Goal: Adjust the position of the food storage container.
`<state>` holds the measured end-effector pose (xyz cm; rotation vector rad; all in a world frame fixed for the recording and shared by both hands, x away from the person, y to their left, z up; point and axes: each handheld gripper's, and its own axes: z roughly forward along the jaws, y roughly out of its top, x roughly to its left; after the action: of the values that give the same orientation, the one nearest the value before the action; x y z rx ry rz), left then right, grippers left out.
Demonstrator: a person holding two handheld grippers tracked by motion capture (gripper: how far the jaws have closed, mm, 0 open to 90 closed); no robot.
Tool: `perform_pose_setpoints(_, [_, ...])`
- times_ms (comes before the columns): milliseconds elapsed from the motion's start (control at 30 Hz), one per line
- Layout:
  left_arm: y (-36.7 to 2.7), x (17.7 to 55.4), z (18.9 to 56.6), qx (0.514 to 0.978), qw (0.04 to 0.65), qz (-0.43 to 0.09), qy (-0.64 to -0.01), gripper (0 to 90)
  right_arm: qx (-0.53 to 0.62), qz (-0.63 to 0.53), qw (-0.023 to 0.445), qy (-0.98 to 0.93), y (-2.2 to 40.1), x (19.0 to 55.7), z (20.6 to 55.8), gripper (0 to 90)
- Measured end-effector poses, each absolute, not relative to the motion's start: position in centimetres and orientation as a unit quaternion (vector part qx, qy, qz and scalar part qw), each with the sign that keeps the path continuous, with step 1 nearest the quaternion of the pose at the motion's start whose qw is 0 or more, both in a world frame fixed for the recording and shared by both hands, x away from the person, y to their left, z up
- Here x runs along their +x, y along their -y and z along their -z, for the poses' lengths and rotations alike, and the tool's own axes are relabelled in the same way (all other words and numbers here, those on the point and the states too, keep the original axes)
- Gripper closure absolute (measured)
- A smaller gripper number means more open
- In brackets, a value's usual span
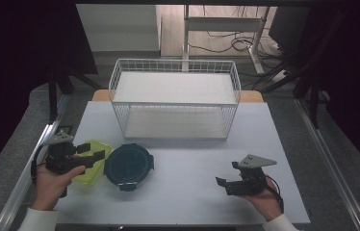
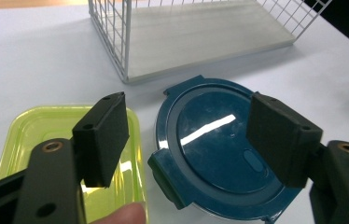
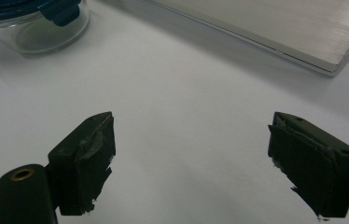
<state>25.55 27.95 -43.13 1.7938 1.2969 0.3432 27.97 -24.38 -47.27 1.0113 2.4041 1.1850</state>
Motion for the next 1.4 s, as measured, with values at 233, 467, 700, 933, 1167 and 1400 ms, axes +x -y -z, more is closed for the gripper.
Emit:
perform_pose_setpoints(233, [-27.6,25.3,43.2,0.729,0.428,-0.14,-0.515,35.3,0.345,-0.412,0.142,-0.831,24.3,28.0,46.9,16.2])
perform_pose_setpoints(467, [-27.8,24.7,43.1,0.729,0.43,-0.141,-0.514,41.5,0.339,-0.414,0.143,-0.833,23.6,27.7,46.5,17.0])
perform_pose_setpoints(700, [-27.7,24.8,43.3,0.735,0.423,-0.139,-0.511,47.7,0.341,-0.419,0.139,-0.83,23.9,27.7,46.3,18.5])
perform_pose_setpoints(933, [-27.6,25.6,44.4,0.75,0.398,-0.135,-0.511,70.3,0.35,-0.414,0.137,-0.829,24.3,28.0,46.6,18.8])
perform_pose_setpoints(1167, [-27.4,26.5,44.8,0.765,0.372,-0.135,-0.508,89.6,0.353,-0.407,0.134,-0.832,24.2,28.1,46.8,19.1])
perform_pose_setpoints(1400, [-27.1,28.1,45.3,0.79,0.313,-0.137,-0.509,90.0,0.36,-0.406,0.132,-0.83,24.4,28.3,46.9,19.2])
